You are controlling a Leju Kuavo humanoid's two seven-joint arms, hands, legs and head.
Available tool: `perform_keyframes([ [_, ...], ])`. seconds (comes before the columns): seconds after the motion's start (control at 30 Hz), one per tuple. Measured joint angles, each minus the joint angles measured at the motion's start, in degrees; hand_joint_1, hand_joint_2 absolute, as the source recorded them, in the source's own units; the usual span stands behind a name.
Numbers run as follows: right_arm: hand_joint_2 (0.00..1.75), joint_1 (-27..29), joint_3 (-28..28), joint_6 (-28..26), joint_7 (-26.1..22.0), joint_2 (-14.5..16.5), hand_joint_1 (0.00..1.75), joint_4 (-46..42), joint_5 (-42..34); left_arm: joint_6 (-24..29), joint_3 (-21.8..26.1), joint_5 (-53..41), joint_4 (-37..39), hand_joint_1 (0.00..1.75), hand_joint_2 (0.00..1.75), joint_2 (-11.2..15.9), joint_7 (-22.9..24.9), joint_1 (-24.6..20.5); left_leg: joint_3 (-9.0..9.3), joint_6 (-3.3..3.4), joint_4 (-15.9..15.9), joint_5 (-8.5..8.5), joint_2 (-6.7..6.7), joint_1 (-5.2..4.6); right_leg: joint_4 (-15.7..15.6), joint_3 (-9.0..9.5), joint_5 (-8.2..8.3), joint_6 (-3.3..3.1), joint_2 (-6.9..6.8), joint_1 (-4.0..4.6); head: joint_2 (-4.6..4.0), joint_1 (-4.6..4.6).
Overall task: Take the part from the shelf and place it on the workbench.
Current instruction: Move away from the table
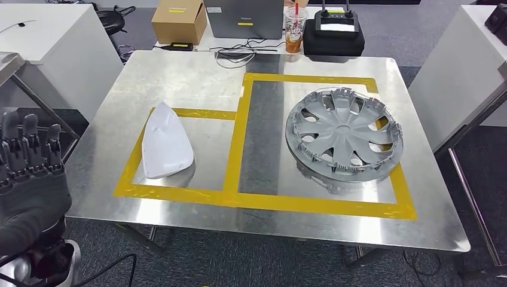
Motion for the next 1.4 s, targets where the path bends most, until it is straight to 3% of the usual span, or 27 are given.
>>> perform_keyframes([
  [0.07, 0.00, 0.2, -0.2, 0.3, 0.1, 0.3, 0.00, -0.4, 0.0, 0.5, 0.3, -0.4, 0.2, 0.00, 0.00, 0.6, -0.2, 1.1, 5.99, 0.89, -8.8, 2.52, 0.07, -0.27, -0.1, -0.66, 0.89, 0.15, 0.02, 0.21, 0.00, 0.04],
  [0.13, 0.00, 0.4, -0.5, 0.5, 0.1, 0.6, 0.00, -0.8, 0.0, 0.6, 0.5, -0.6, 0.3, 0.00, 0.00, 1.0, -0.4, 1.8, 8.98, 1.87, -14.4, 3.86, 0.21, -0.79, -0.3, -0.78, 1.68, 0.64, -0.03, 0.22, -0.01, 0.08],
  [0.23, 0.00, 0.5, -0.7, 0.7, 0.1, 0.9, 0.00, -1.2, 0.1, 0.8, 0.8, -0.8, 0.4, 0.00, 0.00, 1.5, -0.5, 2.5, 8.47, 2.89, -15.5, 5.47, 0.30, -1.17, -1.0, -0.74, 2.89, 1.68, -0.14, -0.07, 0.00, -0.01],
  [0.27, 0.00, 0.5, -0.7, 0.7, 0.1, 1.0, 0.00, -1.3, 0.1, 0.9, 0.8, -0.9, 0.4, 0.00, 0.00, 1.6, -0.4, 2.7, 8.20, 3.18, -16.0, 6.39, 0.32, -1.05, -0.9, -0.97, 2.53, 1.77, -0.13, -0.07, 0.00, 0.06],
  [0.3, 0.00, 0.6, -0.7, 0.8, 0.2, 1.0, 0.00, -1.4, 0.2, 1.1, 0.8, -1.0, 0.4, 0.00, 0.00, 1.6, -0.3, 2.9, 7.78, 3.45, -16.5, 7.42, 0.36, -0.90, 0.3, -1.48, 1.11, 1.60, -0.11, -0.03, 0.00, 0.10],
  [0.37, 0.00, 0.8, -0.9, 0.8, 0.2, 1.0, 0.00, -1.7, 0.4, 1.5, 0.9, -1.6, 0.7, 0.00, 0.00, 1.6, 0.0, 3.6, 6.39, 3.70, -16.9, 9.12, 0.46, -0.79, 6.1, -3.29, -4.23, 1.02, -0.05, -0.05, 0.00, 0.19],
  [0.4, 0.00, 0.8, -1.0, 0.8, 0.1, 1.0, 0.00, -1.9, 0.5, 1.8, 1.0, -2.0, 0.9, 0.00, 0.00, 1.6, 0.0, 4.1, 5.56, 3.73, -16.9, 9.83, 0.50, -0.79, 10.2, -4.19, -6.76, 1.01, -0.04, -0.11, 0.00, 0.22],
  [0.43, 0.00, 0.9, -1.0, 0.9, 0.1, 1.0, 0.00, -2.0, 0.6, 1.9, 1.2, -2.4, 1.2, 0.00, 0.00, 1.6, 0.0, 4.5, 4.68, 3.65, -16.8, 10.49, 0.53, -0.77, 13.6, -4.63, -8.22, 1.35, -0.04, -0.22, 0.00, 0.23],
  [0.47, 0.00, 0.9, -1.1, 0.9, 0.0, 1.0, 0.00, -2.1, 0.7, 2.1, 1.5, -2.9, 1.6, 0.00, 0.00, 1.7, 0.1, 4.8, 3.80, 3.51, -16.6, 11.12, 0.55, -0.74, 15.5, -4.29, -8.53, 1.96, -0.05, -0.37, 0.00, 0.22],
  [0.5, 0.00, 0.9, -1.1, 0.9, -0.1, 1.0, 0.00, -2.3, 0.9, 2.2, 1.8, -3.2, 2.1, 0.00, 0.00, 1.7, 0.1, 5.1, 2.94, 3.31, -16.4, 11.67, 0.55, -0.65, 15.0, -2.85, -7.82, 2.74, -0.05, -0.56, 0.00, 0.24],
  [0.57, 0.00, 0.9, -1.2, 1.1, -0.3, 0.9, 0.00, -2.7, 1.0, 2.2, 2.8, -3.7, 3.0, 0.00, 0.00, 1.8, 0.1, 5.6, 1.09, 2.73, -15.4, 12.45, 0.55, -0.45, 8.1, 2.90, -6.18, 3.94, -0.05, -0.98, 0.00, 0.23],
  [0.6, 0.00, 1.0, -1.2, 1.2, -0.3, 0.8, 0.00, -2.9, 1.1, 2.1, 3.5, -3.8, 3.4, 0.00, 0.00, 1.8, 0.1, 5.8, 0.25, 2.39, -14.7, 12.71, 0.55, -0.39, 4.1, 5.78, -6.08, 3.94, 0.11, -0.96, 0.00, 0.20],
  [0.67, 0.00, 1.1, -1.3, 1.6, -0.4, 0.8, 0.00, -3.3, 1.3, 1.8, 4.8, -4.1, 4.1, 0.00, 0.00, 1.9, 0.1, 6.1, -0.75, 1.70, -13.7, 13.18, 0.53, -0.43, -0.6, 8.29, -6.82, 3.20, 0.40, -0.73, 0.00, 0.13],
  [0.77, 0.00, 1.3, -1.3, 1.8, -0.5, 0.8, 0.00, -3.7, 1.6, 1.5, 6.3, -4.3, 5.1, 0.00, 0.00, 2.0, 0.1, 6.9, -1.32, 0.62, -13.2, 13.39, 0.37, -0.08, -0.7, 7.27, -6.11, 1.46, 0.32, -0.60, 0.00, 0.11],
  [0.83, 0.00, 1.4, -1.4, 1.8, -0.5, 0.8, 0.00, -3.9, 1.6, 1.5, 7.1, -4.4, 5.7, 0.00, 0.00, 2.1, 0.1, 7.3, -2.35, -0.09, -10.2, 9.45, 0.29, 0.22, -0.7, 6.07, -4.90, 0.47, 0.01, -0.76, 0.00, 0.06],
  [0.9, 0.00, 1.5, -1.5, 1.8, -0.5, 0.8, 0.00, -4.1, 1.7, 1.5, 7.6, -4.8, 6.2, 0.00, 0.00, 2.1, 0.3, 7.5, -3.77, -0.63, -3.4, 3.38, 0.27, 0.39, -0.7, 4.71, -3.65, 0.15, -0.13, -0.61, 0.00, -0.01],
  [0.93, 0.00, 1.5, -1.5, 1.8, -0.5, 0.8, 0.00, -4.2, 1.7, 1.5, 7.9, -5.4, 6.6, 0.00, 0.00, 2.1, 0.5, 7.6, -4.13, -0.77, 0.0, 1.65, 0.27, 0.44, -0.6, 4.00, -3.01, 0.17, -0.17, -0.52, 0.00, -0.02],
  [0.97, 0.00, 1.5, -1.7, 1.9, -0.5, 0.9, 0.00, -4.2, 1.7, 1.5, 8.1, -6.2, 7.1, 0.00, 0.00, 2.1, 0.8, 7.8, -3.85, -0.80, 2.1, 1.29, 0.27, 0.46, -0.6, 3.27, -2.38, 0.22, -0.19, -0.43, 0.00, -0.02],
  [1.0, 0.00, 1.6, -1.9, 1.9, -0.5, 0.9, 0.00, -4.2, 1.7, 1.5, 8.4, -7.4, 7.8, 0.00, 0.00, 2.1, 1.1, 8.0, -2.66, -0.70, 2.2, 2.08, 0.27, 0.47, -0.5, 2.59, -1.78, 0.30, -0.19, -0.35, 0.00, -0.02],
  [1.07, 0.00, 1.8, -2.3, 2.1, -0.5, 1.1, 0.00, -4.4, 1.7, 1.4, 9.1, -10.0, 9.9, 0.00, 0.00, 2.2, 1.5, 8.4, 2.72, -0.06, -3.7, 4.76, 0.23, 0.34, -0.5, 1.44, -0.69, 0.47, -0.14, -0.18, 0.00, -0.03],
  [1.13, 0.00, 2.0, -2.8, 2.4, -0.5, 1.4, 0.00, -4.6, 1.7, 1.3, 9.9, -12.1, 12.3, 0.00, 0.00, 2.4, 1.1, 8.6, 8.48, 0.75, -12.1, 4.81, 0.22, 0.03, -0.6, 0.83, 0.33, 0.96, -0.09, -0.05, 0.00, 0.02],
  [1.17, 0.00, 2.2, -3.0, 2.6, -0.5, 1.5, 0.00, -4.8, 1.7, 1.2, 10.4, -13.0, 13.5, 0.00, 0.00, 2.5, 0.8, 8.7, 9.89, 1.14, -14.6, 4.38, 0.21, -0.21, -0.7, 0.73, 0.83, 1.31, -0.09, -0.14, 0.00, -0.01],
  [1.2, 0.00, 2.3, -3.2, 2.8, -0.5, 1.7, 0.00, -5.0, 1.7, 1.1, 10.8, -14.1, 14.6, 0.00, 0.00, 2.6, 0.9, 8.7, 10.15, 1.41, -15.5, 4.18, 0.23, -0.47, -0.9, 0.68, 1.32, 1.75, -0.11, -0.27, 0.00, -0.06],
  [1.27, 0.00, 2.6, -3.8, 3.7, -0.3, 2.0, 0.00, -5.4, 1.8, 0.9, 12.1, -17.2, 17.4, 0.00, 0.00, 2.6, 2.3, 8.7, 9.44, 2.24, -16.2, 5.61, 0.35, -0.76, -1.2, 0.51, 2.01, 2.39, -0.13, -0.45, 0.00, -0.22],
  [1.3, 0.00, 2.8, -4.2, 4.3, 0.0, 2.3, 0.00, -5.7, 1.9, 0.7, 12.9, -19.0, 19.3, 0.00, 0.00, 2.5, 3.2, 8.5, 9.00, 2.70, -16.7, 6.59, 0.42, -0.72, -0.7, 0.07, 1.15, 2.32, -0.11, -0.39, 0.00, -0.16],
  [1.33, 0.00, 3.0, -4.6, 4.9, 0.5, 2.5, 0.00, -6.1, 2.2, 0.4, 14.1, -20.8, 21.5, 0.00, 0.00, 2.4, 4.0, 8.4, 8.36, 3.11, -17.3, 7.67, 0.51, -0.63, 0.8, -0.56, -0.72, 1.98, -0.09, -0.30, 0.00, -0.06],
  [1.4, 0.00, 3.2, -5.5, 6.0, 1.7, 2.9, 0.00, -7.0, 2.9, -0.2, 17.3, -24.7, 26.7, 0.00, 0.00, 2.0, 5.4, 8.1, 6.64, 3.55, -17.6, 9.44, 0.67, -0.60, 7.0, -2.17, -6.31, 1.15, -0.06, -0.25, 0.00, 0.16],
])
